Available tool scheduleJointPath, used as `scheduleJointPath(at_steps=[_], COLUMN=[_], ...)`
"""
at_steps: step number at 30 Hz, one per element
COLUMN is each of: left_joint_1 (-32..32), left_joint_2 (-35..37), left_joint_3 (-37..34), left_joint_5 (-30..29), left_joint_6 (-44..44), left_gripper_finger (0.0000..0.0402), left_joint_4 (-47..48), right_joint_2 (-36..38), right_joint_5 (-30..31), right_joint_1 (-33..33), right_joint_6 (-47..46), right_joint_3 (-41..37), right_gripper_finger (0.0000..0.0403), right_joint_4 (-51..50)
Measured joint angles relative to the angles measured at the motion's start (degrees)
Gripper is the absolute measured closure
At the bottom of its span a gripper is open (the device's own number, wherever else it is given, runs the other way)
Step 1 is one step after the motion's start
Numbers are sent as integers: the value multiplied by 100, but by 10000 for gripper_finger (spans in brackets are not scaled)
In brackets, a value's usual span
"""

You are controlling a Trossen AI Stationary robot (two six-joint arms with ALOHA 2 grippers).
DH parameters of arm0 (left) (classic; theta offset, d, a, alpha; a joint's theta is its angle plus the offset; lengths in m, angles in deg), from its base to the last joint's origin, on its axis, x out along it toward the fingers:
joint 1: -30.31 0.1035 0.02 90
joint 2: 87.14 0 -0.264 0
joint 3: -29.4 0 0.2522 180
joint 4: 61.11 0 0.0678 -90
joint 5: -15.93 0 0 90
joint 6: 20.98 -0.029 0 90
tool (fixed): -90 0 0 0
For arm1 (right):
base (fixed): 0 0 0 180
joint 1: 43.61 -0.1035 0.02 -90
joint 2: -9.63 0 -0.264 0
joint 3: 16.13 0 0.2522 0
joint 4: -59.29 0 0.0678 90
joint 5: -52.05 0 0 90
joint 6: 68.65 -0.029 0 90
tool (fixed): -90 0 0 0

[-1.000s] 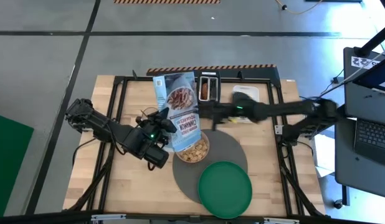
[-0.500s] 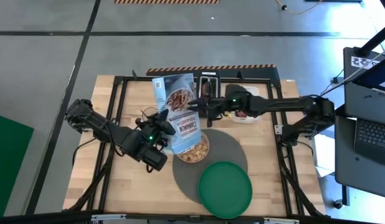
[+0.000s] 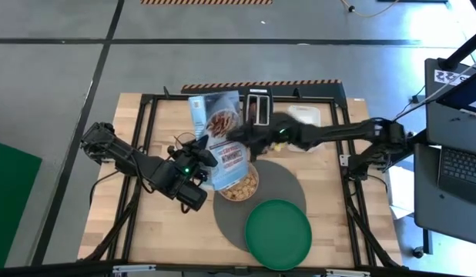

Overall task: Arrange a breakfast setting
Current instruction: Pour the cereal from the cereal box into the pink bowl

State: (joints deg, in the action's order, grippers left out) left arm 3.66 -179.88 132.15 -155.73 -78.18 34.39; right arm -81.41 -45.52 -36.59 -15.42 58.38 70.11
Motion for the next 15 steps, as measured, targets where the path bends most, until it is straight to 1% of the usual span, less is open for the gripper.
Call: scheduleJointPath(at_steps=[1,3,5,7,8,10,11,13,14,15], left_joint_1=[0,0,1,14,31,56,76,114,116,125], left_joint_2=[-1,-1,5,3,3,-1,-9,-21,-18,-16], left_joint_3=[-10,-13,1,0,0,-8,-30,-56,-80,-112], left_joint_5=[86,-15,-129,-129,-69,59,71,-49,-83,-128], left_joint_6=[-47,15,0,3,-8,-72,-72,-15,-27,-34], left_gripper_finger=[374,374,374,375,376,377,377,378,378,378], left_joint_4=[54,9,34,57,71,162,195,164,176,182], right_joint_2=[-16,266,419,235,132,-9,-8,160,126,112], right_joint_5=[-1,1,-10,0,5,47,0,-23,-1,29], right_joint_1=[-8,2,23,14,-20,-42,-41,-24,-20,-19], right_joint_6=[31,134,114,121,126,145,129,102,113,143], right_joint_3=[-10,-10,-33,-50,-37,-128,-158,-119,-91,-73], right_gripper_finger=[340,340,340,340,340,340,340,340,340,340], right_joint_4=[-348,-371,260,440,315,-262,-334,220,439,452])
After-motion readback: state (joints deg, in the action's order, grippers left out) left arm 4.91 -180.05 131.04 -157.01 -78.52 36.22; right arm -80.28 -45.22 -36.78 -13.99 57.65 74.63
